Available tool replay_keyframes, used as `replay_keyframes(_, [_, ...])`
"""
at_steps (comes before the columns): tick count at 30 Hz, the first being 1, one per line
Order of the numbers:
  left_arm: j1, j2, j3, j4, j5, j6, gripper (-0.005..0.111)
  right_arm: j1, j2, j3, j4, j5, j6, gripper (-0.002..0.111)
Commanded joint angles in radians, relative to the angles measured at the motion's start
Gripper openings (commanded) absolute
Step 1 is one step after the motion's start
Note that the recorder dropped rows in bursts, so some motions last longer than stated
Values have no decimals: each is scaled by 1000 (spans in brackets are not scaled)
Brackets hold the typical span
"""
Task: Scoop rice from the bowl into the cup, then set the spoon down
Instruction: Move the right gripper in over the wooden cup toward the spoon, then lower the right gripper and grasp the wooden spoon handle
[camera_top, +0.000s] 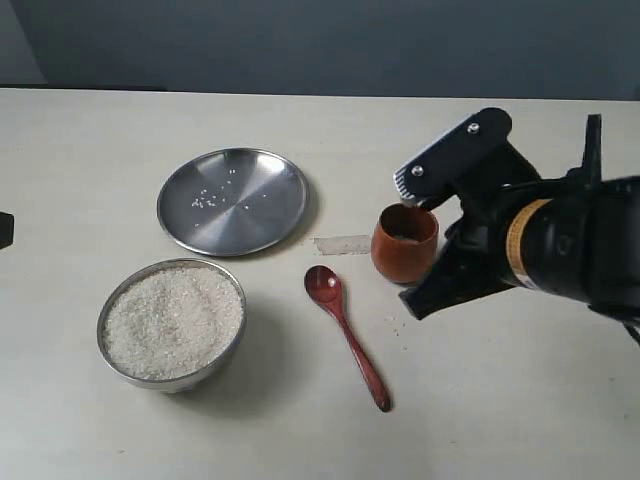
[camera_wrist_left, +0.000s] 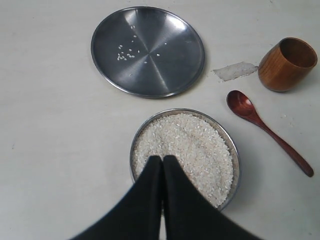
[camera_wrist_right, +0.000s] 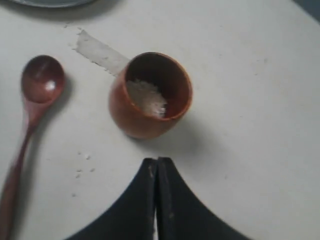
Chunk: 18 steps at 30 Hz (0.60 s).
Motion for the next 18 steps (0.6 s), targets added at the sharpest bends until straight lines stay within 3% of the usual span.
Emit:
replay_keyframes(1, [-6,2,-5,3,-12,1,0,5,64,-100,327,-8,-214,-1])
replay_keyframes(11, [-6,2,-5,3,-12,1,0,5,261,-165,687,51,-395,-1])
replay_keyframes(18, [-6,2,-5,3,-12,1,0,21,325,-165,738,15,-412,-1])
